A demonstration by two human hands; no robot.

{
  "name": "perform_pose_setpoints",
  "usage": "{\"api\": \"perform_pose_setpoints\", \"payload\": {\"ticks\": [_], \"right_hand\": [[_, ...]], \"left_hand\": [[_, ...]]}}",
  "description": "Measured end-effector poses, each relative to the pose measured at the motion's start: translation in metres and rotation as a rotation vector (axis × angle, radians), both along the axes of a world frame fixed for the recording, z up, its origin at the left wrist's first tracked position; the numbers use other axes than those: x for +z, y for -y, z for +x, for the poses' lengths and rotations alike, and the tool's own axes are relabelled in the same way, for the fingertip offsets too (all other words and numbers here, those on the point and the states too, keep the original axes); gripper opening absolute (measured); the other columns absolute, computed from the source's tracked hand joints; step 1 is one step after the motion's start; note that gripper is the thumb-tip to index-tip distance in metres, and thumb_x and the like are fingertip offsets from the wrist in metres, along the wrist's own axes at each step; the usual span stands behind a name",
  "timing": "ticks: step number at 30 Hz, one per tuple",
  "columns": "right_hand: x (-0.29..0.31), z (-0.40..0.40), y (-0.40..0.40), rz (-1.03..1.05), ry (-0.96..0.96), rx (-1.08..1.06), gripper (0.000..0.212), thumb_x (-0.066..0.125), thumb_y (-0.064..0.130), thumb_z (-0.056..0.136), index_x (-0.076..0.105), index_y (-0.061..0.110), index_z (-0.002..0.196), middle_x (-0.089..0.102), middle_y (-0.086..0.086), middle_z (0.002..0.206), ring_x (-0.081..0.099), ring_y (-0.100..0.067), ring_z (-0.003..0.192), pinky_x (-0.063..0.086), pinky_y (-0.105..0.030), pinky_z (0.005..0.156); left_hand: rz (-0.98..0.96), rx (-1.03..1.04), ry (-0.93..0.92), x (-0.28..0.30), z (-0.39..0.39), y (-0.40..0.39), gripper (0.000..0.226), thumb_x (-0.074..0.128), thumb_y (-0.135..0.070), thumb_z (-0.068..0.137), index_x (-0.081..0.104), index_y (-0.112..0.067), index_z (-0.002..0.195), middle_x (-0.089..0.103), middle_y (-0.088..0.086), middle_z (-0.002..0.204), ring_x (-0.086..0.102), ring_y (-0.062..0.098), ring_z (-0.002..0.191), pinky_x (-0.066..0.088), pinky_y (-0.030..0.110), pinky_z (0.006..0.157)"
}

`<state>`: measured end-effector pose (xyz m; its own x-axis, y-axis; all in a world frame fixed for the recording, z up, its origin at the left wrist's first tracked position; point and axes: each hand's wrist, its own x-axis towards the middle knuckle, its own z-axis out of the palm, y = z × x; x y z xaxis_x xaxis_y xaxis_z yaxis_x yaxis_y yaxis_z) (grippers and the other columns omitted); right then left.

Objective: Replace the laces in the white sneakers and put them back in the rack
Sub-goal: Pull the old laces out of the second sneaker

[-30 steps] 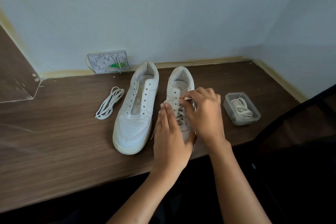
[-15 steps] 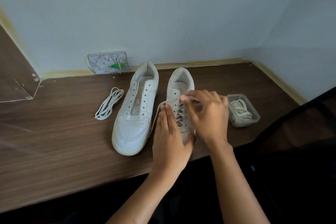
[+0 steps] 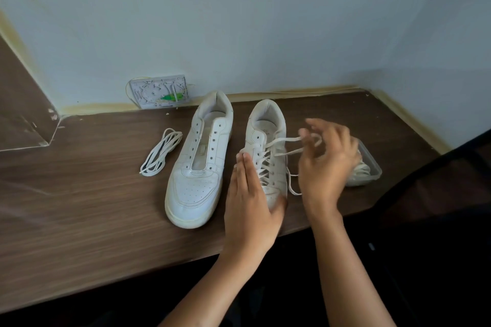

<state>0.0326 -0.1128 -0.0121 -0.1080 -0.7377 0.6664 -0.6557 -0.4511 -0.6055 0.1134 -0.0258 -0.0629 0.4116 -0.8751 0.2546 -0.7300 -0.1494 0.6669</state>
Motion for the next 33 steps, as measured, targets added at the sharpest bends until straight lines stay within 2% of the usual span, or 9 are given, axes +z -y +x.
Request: {"api": "perform_pose_setpoints", "payload": {"ticks": [4, 9, 15, 18, 20, 22, 25, 29, 33], "right_hand": [[-0.002, 0.013, -0.008, 0.017, -0.373, 0.124, 0.015, 0.068, 0.044, 0.086, 0.073, 0.034, 0.097, 0.069, 0.012, 0.094, 0.055, -0.016, 0.096, 0.026, -0.038, 0.088], [-0.008, 0.014, -0.008, 0.052, -0.414, 0.142, 0.006, 0.073, 0.03, 0.084, 0.069, 0.031, 0.079, 0.068, 0.012, 0.082, 0.055, -0.017, 0.092, 0.026, -0.043, 0.089], [-0.01, 0.007, -0.003, 0.094, -0.503, 0.165, 0.015, 0.065, 0.045, 0.088, 0.066, 0.03, 0.088, 0.067, 0.013, 0.09, 0.055, -0.013, 0.096, 0.024, -0.043, 0.093], [-0.012, 0.009, -0.004, 0.087, -0.54, 0.177, 0.006, 0.064, 0.032, 0.091, 0.063, 0.028, 0.087, 0.065, 0.012, 0.09, 0.055, -0.016, 0.094, 0.024, -0.043, 0.091], [-0.013, 0.008, -0.003, 0.088, -0.506, 0.128, 0.009, 0.06, 0.017, 0.09, 0.059, 0.026, 0.09, 0.06, 0.009, 0.094, 0.053, -0.019, 0.092, 0.026, -0.042, 0.088], [-0.007, 0.001, 0.001, 0.122, -0.296, 0.017, 0.022, 0.054, 0.004, 0.085, 0.055, 0.024, 0.092, 0.055, 0.005, 0.098, 0.053, -0.021, 0.092, 0.027, -0.041, 0.087], [0.003, -0.017, 0.009, 0.115, 0.028, -0.161, 0.012, 0.052, 0.006, 0.094, 0.054, 0.017, 0.097, 0.052, 0.003, 0.102, 0.054, -0.022, 0.096, 0.033, -0.044, 0.089], [-0.002, -0.02, 0.01, 0.062, -0.001, -0.03, 0.011, 0.06, 0.021, 0.095, 0.059, 0.016, 0.106, 0.054, -0.003, 0.113, 0.055, -0.026, 0.098, 0.043, -0.052, 0.089], [-0.006, -0.003, 0.001, 0.087, -0.289, 0.195, 0.019, 0.065, 0.035, 0.093, 0.068, 0.027, 0.11, 0.057, 0.006, 0.111, 0.05, -0.018, 0.101, 0.029, -0.036, 0.09]], "left_hand": [[-0.002, 0.009, -0.002, 0.001, 0.0, 0.0, 0.101, 0.064, -0.046, 0.088, 0.003, -0.001, 0.154, 0.007, 0.017, 0.162, 0.012, 0.025, 0.15, 0.007, 0.023, 0.116], [-0.008, -0.004, -0.01, 0.0, 0.0, 0.0, 0.102, 0.062, -0.047, 0.088, -0.001, -0.003, 0.154, 0.003, 0.015, 0.163, 0.007, 0.023, 0.151, 0.007, 0.025, 0.12], [0.002, 0.018, -0.01, 0.001, -0.002, 0.0, 0.103, 0.065, -0.048, 0.088, 0.001, -0.002, 0.154, 0.007, 0.017, 0.162, 0.013, 0.024, 0.15, 0.012, 0.027, 0.118], [0.01, 0.033, 0.019, 0.001, -0.001, 0.0, 0.103, 0.068, -0.046, 0.085, 0.007, 0.001, 0.153, 0.014, 0.021, 0.16, 0.019, 0.027, 0.149, 0.015, 0.029, 0.118], [0.018, 0.033, 0.02, 0.001, -0.001, 0.0, 0.101, 0.066, -0.045, 0.085, 0.008, 0.002, 0.153, 0.015, 0.021, 0.16, 0.019, 0.028, 0.149, 0.013, 0.028, 0.118], [0.03, 0.024, 0.011, 0.0, -0.001, 0.0, 0.098, 0.056, -0.048, 0.085, 0.007, 0.001, 0.153, 0.012, 0.02, 0.161, 0.017, 0.027, 0.149, 0.008, 0.026, 0.117], [0.028, 0.014, 0.008, -0.001, -0.001, 0.001, 0.098, 0.046, -0.05, 0.081, 0.003, -0.001, 0.154, 0.008, 0.017, 0.162, 0.012, 0.025, 0.15, 0.003, 0.024, 0.118], [0.031, 0.01, 0.006, -0.001, -0.001, 0.0, 0.099, 0.055, -0.046, 0.083, 0.004, 0.0, 0.154, 0.009, 0.018, 0.162, 0.014, 0.027, 0.15, 0.01, 0.028, 0.12], [0.02, 0.041, 0.02, 0.001, -0.001, 0.0, 0.099, 0.068, -0.04, 0.084, 0.011, 0.003, 0.152, 0.018, 0.023, 0.159, 0.023, 0.031, 0.147, 0.022, 0.036, 0.119]]}}
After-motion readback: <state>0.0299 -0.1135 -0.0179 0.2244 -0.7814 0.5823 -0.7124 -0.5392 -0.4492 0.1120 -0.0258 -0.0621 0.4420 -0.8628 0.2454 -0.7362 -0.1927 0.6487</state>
